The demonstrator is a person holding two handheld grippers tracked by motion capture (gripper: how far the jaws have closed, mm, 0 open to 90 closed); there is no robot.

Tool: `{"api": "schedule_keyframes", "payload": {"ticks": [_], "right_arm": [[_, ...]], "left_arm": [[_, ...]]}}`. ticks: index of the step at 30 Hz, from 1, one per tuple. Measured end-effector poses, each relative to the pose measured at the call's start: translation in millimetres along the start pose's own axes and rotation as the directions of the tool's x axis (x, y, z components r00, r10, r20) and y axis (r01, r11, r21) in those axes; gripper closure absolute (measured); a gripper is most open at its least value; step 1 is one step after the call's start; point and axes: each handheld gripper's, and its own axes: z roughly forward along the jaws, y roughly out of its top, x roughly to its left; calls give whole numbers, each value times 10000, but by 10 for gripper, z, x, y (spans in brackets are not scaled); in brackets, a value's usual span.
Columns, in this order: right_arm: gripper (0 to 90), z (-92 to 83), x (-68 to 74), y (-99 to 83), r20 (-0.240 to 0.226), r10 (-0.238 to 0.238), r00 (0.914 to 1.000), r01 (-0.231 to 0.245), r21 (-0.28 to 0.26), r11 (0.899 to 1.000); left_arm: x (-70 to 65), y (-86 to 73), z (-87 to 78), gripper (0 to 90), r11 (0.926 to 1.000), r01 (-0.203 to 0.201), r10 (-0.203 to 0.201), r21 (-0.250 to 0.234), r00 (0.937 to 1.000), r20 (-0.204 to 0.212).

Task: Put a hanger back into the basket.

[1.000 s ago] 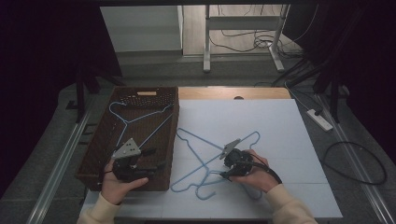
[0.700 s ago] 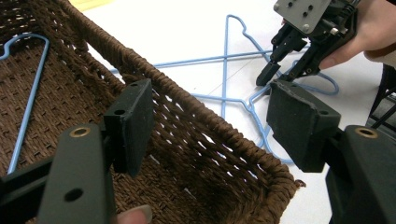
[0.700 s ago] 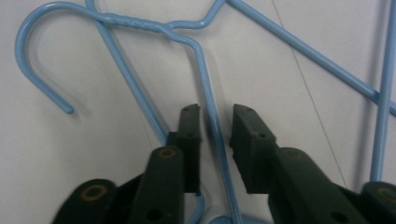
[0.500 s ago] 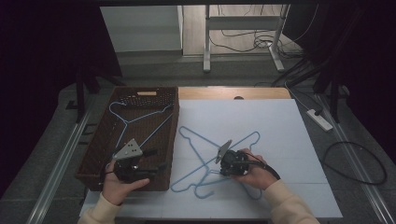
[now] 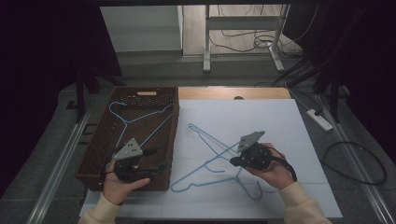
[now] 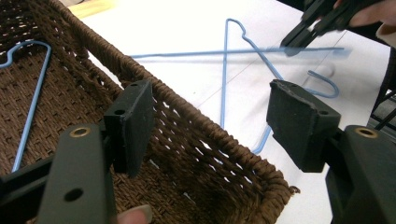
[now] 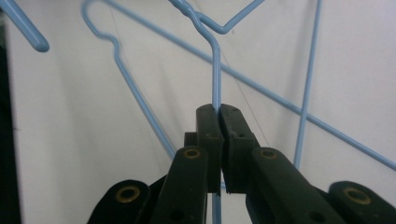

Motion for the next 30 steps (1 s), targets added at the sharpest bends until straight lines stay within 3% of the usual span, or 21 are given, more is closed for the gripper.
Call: {"api": "schedule_keyframes", "payload": {"ticks": [6, 9, 17, 23, 30], "right_arm": [[880, -262, -23, -62, -524, 476, 9975, -531, -1093, 9926], [880, -360, 5, -88, -875, 492, 9949, -612, -1401, 9882], [880, -578, 63, -166, -1523, 666, 9861, -952, -1883, 9775], [880, -671, 46, -245, -1898, 818, 9784, -1195, -1966, 9732], [880, -700, 38, -284, -2289, 870, 9696, -1332, -1953, 9717]], "left_arm": [[-24, 57, 33, 328, 10000, -40, 41, -74, 9999, 151], [-41, 99, 57, 328, 9998, -173, 174, -70, 9998, 117], [-118, 273, 194, 319, 9980, -627, 628, -44, 9977, 264], [-189, 472, 368, 300, 9943, -1061, 1066, -123, 9931, 489], [-235, 634, 617, 279, 9887, -1493, 1479, 152, 9864, 718]]}}
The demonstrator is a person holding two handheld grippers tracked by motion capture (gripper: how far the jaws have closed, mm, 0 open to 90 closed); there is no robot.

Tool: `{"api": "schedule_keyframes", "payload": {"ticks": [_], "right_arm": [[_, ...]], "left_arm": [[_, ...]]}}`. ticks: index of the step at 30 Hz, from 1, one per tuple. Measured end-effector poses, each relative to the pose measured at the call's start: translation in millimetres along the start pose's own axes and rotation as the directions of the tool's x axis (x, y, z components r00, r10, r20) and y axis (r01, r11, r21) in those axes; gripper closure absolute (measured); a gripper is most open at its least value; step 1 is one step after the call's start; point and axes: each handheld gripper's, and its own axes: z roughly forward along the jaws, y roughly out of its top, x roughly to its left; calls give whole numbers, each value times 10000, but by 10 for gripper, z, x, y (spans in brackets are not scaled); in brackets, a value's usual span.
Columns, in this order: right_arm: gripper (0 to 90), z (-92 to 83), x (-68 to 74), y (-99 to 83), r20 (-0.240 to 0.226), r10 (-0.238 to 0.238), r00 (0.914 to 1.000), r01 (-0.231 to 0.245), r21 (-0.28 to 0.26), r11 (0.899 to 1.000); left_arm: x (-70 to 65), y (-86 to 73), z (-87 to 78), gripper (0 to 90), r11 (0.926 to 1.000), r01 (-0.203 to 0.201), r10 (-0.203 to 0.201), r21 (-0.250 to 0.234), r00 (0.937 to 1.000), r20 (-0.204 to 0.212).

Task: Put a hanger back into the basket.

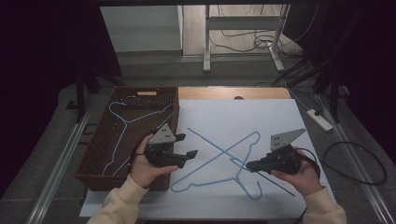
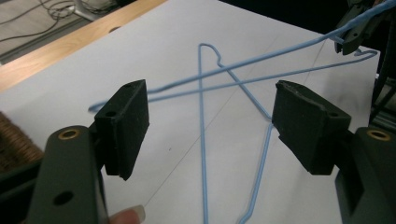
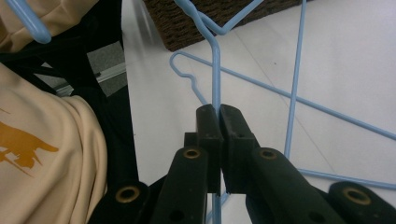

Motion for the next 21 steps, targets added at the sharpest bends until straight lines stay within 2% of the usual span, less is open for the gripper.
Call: {"api": "schedule_keyframes", "payload": {"ticks": [7, 10, 12, 14, 15, 21], "right_arm": [[880, 15, -11, -2, -159, 16, 9999, -15, 50, 10000], [880, 20, -17, -6, -196, 42, 9998, -40, 90, 10000], [880, 25, -21, -12, -241, 55, 9997, -53, 77, 10000], [880, 24, -23, -13, -292, 53, 9996, -51, 75, 10000], [880, 22, -23, -12, -309, 52, 9995, -50, 68, 10000], [879, -12, -21, -9, -485, 77, 9988, -80, -51, 10000]], "left_arm": [[-8, 133, 282, 277, 9971, -565, 550, 502, 9980, 299], [-11, 193, 404, 283, 9892, -1006, 976, 1067, 9947, 334], [-14, 228, 446, 294, 9897, -1152, 1118, 847, 9928, 441], [-25, 254, 493, 296, 9862, -1322, 1269, 992, 9902, 580], [-34, 269, 523, 296, 9818, -1508, 1442, 1156, 9875, 632], [-64, 287, 652, 301, 9708, -1814, 1678, 1573, 9811, 962]]}}
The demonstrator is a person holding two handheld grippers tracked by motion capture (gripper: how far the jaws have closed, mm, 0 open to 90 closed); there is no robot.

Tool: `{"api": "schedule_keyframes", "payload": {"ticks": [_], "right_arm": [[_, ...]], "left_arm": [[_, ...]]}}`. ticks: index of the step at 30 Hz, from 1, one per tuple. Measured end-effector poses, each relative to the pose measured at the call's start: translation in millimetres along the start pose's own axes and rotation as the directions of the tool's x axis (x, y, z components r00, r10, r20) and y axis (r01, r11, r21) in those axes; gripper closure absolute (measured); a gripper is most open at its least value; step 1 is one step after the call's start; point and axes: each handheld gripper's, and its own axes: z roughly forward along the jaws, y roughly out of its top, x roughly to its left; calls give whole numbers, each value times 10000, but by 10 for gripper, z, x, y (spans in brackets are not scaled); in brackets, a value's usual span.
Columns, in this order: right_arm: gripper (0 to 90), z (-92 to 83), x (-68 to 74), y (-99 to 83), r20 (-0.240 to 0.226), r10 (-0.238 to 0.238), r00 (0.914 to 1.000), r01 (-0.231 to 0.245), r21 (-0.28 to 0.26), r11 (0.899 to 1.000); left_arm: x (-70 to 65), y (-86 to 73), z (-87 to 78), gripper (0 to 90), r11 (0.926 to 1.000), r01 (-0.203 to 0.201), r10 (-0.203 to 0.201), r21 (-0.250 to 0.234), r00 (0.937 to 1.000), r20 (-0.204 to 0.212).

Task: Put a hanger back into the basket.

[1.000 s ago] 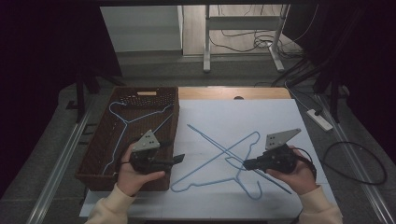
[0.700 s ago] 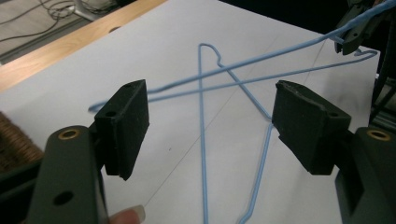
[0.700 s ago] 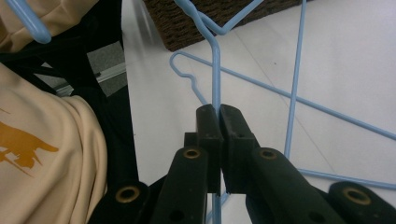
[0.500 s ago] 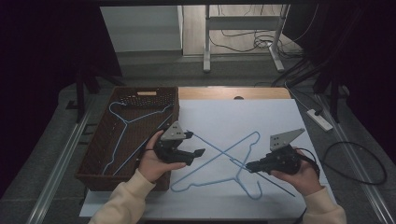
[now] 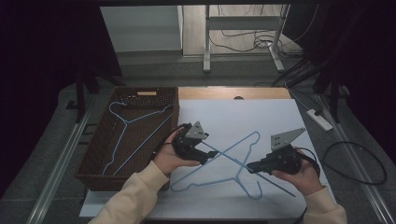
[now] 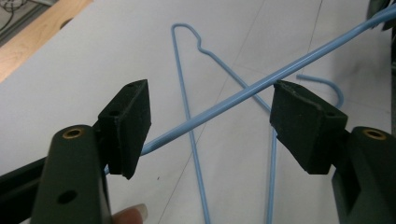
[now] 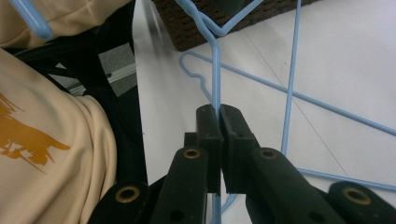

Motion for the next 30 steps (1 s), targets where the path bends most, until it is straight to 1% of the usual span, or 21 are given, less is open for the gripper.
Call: {"api": "schedule_keyframes", "payload": {"ticks": [2, 3, 5, 8, 9, 10, 12, 13, 14, 17, 18, 20, 21, 22, 23, 27, 28, 29, 30], "right_arm": [[879, -7, 2, 2, 17, -13, 10000, 13, 19, 10000], [879, -11, 1, 2, -10, -22, 10000, 22, 8, 10000], [879, -21, 4, 4, -118, -43, 9999, 42, -79, 10000], [880, -45, 9, 11, -101, -72, 9999, 71, -85, 9999], [880, -54, 7, 10, -97, -79, 9999, 78, -121, 9999], [879, -62, 5, 9, -68, -88, 9999, 87, -111, 9999], [879, -80, -3, 2, 28, -58, 10000, 58, -157, 9999], [879, -96, -13, -4, 101, -47, 9999, 49, -221, 9997], [879, -128, -32, -16, 355, 15, 9994, -2, -353, 9994], [879, -194, -81, -42, 788, 155, 9968, -102, -670, 9977], [878, -213, -97, -51, 988, 201, 9949, -126, -763, 9970], [877, -227, -123, -63, 1492, 259, 9885, -125, -901, 9958], [875, -226, -136, -68, 1756, 284, 9840, -121, -930, 9956], [873, -223, -143, -70, 1905, 293, 9813, -112, -955, 9954], [872, -218, -151, -71, 2026, 321, 9787, -126, -966, 9952], [839, -187, -155, -61, 2452, 358, 9688, -89, -1099, 9939], [825, -176, -154, -58, 2574, 383, 9656, -89, -1143, 9934], [793, -167, -155, -53, 2713, 401, 9617, -71, -1214, 9926], [765, -162, -154, -50, 2748, 427, 9606, -66, -1312, 9913]], "left_arm": [[-10, 11, 22, 314, 9999, -106, 106, 69, 9999, -16], [-20, 23, 37, 330, 9995, -260, 260, 181, 9997, -34], [-31, 37, 56, 366, 9986, -469, 468, 228, 9989, 57], [-64, 60, 80, 486, 9950, -920, 915, 398, 9957, 155], [-74, 68, 84, 548, 9932, -1051, 1045, 492, 9944, 152], [-77, 76, 85, 596, 9903, -1234, 1225, 641, 9923, 183], [-109, 90, 93, 650, 9826, -1621, 1607, 912, 9868, 218], [-132, 101, 95, 684, 9752, -1872, 1862, 1184, 9823, 193], [-139, 105, 96, 733, 9731, -1944, 1928, 1233, 9809, 251], [-172, 121, 94, 796, 9696, -2078, 2031, 1290, 9779, 485], [-187, 127, 94, 814, 9685, -2118, 2065, 1313, 9770, 531], [-218, 140, 87, 848, 9673, -2141, 2074, 1361, 9763, 612], [-227, 144, 83, 860, 9681, -2105, 2039, 1360, 9771, 609], [-232, 149, 76, 865, 9701, -2013, 1949, 1355, 9790, 594], [-231, 153, 65, 865, 9732, -1879, 1818, 1324, 9817, 566], [-223, 157, 28, 867, 9787, -1589, 1523, 1299, 9865, 594], [-223, 157, 16, 867, 9816, -1431, 1365, 1268, 9889, 593], [-222, 156, 4, 867, 9832, -1331, 1265, 1251, 9902, 593], [-222, 156, -4, 868, 9848, -1250, 1185, 1207, 9911, 599]]}}
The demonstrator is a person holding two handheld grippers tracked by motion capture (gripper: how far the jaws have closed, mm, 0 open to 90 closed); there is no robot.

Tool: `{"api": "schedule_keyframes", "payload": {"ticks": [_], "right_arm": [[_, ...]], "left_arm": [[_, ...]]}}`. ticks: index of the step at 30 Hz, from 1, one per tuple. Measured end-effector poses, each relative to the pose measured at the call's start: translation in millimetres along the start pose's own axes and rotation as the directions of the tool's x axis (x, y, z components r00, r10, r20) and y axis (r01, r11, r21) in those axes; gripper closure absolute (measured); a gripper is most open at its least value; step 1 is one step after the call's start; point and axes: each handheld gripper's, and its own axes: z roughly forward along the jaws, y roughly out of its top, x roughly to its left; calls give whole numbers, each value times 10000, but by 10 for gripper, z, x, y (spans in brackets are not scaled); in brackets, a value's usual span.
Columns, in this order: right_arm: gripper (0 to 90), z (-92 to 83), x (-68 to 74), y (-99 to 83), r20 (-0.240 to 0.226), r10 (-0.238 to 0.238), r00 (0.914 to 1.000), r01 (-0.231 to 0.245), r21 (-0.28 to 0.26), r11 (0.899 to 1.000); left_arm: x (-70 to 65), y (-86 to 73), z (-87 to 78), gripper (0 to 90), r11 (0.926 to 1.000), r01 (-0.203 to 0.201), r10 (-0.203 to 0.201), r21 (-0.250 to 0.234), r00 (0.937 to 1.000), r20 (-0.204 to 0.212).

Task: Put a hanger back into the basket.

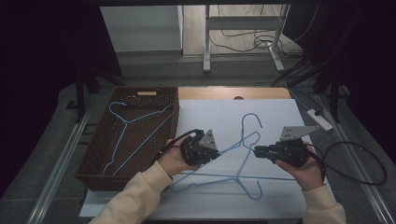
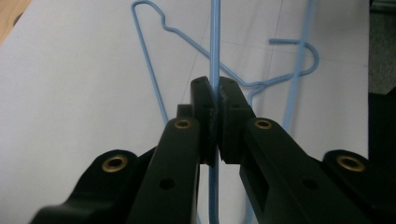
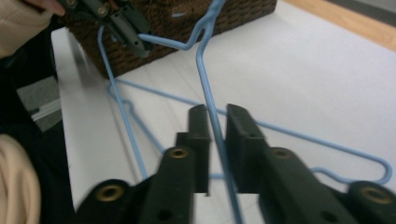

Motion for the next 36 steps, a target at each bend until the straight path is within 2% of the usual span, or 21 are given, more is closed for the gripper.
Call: {"api": "schedule_keyframes", "payload": {"ticks": [2, 5, 6, 9, 11, 12, 14, 16, 17, 19, 20, 21, 24, 25, 27, 30, 32, 33, 34, 35, 36], "right_arm": [[704, -3, 9, 7, 130, 27, 9999, -24, -215, 9998], [619, -62, 32, 24, 461, 71, 9989, -25, -994, 9950], [576, -107, 40, 31, 654, 151, 9977, -53, -1474, 9891], [504, -218, 66, 41, 1080, 293, 9937, -23, -2416, 9704], [465, -255, 85, 44, 1305, 297, 9910, 49, -2573, 9663], [445, -264, 94, 43, 1441, 293, 9891, 94, -2608, 9653], [414, -265, 105, 36, 1664, 339, 9855, 107, -2601, 9655], [394, -254, 103, 27, 1737, 398, 9840, 63, -2571, 9664], [386, -245, 97, 20, 1742, 433, 9838, 23, -2531, 9674], [374, -226, 82, 4, 1759, 472, 9833, -39, -2387, 9711], [372, -214, 75, -7, 1769, 538, 9828, -106, -2365, 9716], [371, -203, 66, -19, 1755, 584, 9827, -159, -2343, 9720], [372, -165, 45, -57, 1731, 703, 9824, -304, -2232, 9743], [371, -144, 41, -74, 1705, 733, 9826, -347, -2188, 9752], [371, -114, 41, -95, 1680, 758, 9829, -392, -2113, 9766], [371, -50, 35, -142, 1664, 772, 9830, -452, -1882, 9811], [370, -22, 31, -168, 1653, 762, 9833, -468, -1750, 9834], [369, -13, 31, -177, 1659, 768, 9832, -482, -1702, 9842], [368, 1, 27, -198, 1661, 791, 9829, -510, -1669, 9847], [368, 8, 23, -215, 1668, 871, 9821, -590, -1669, 9842], [367, 12, 19, -225, 1691, 908, 9814, -626, -1651, 9843]], "left_arm": [[4, -5, -32, 869, 9996, 275, -275, -75, 9996, -82], [37, -16, -96, 869, 9974, 672, -677, -254, 9976, -172], [50, -21, -114, 869, 9963, 812, -817, -299, 9965, -179], [106, -49, -198, 869, 9896, 1336, -1354, -538, 9903, -323], [157, -65, -261, 869, 9826, 1754, -1789, -609, 9821, -581], [190, -77, -295, 869, 9778, 1976, -2024, -697, 9768, -705], [264, -108, -370, 870, 9615, 2553, -2632, -1021, 9620, -731], [306, -134, -428, 870, 9488, 2880, -2993, -1300, 9510, -778], [324, -147, -460, 870, 9456, 2948, -3079, -1373, 9475, -865], [350, -177, -522, 870, 9401, 3033, -3194, -1554, 9432, -916], [355, -191, -547, 870, 9346, 3122, -3304, -1706, 9394, -912], [365, -207, -577, 870, 9330, 3133, -3331, -1772, 9381, -952], [394, -261, -682, 870, 9206, 3279, -3544, -2121, 9296, -1013], [402, -274, -708, 870, 9199, 3279, -3554, -2149, 9289, -1040], [418, -306, -773, 870, 9128, 3368, -3676, -2312, 9240, -1055], [436, -357, -863, 870, 9066, 3401, -3764, -2499, 9193, -1147], [447, -405, -929, 870, 9005, 3451, -3866, -2647, 9139, -1239], [456, -446, -976, 870, 8935, 3561, -4009, -2737, 9071, -1285], [456, -446, -976, 870, 8935, 3561, -4009, -2737, 9071, -1285], [463, -507, -1027, 870, 8857, 3685, -4169, -2823, 8989, -1349], [466, -531, -1043, 870, 8833, 3719, -4217, -2853, 8963, -1371]]}}
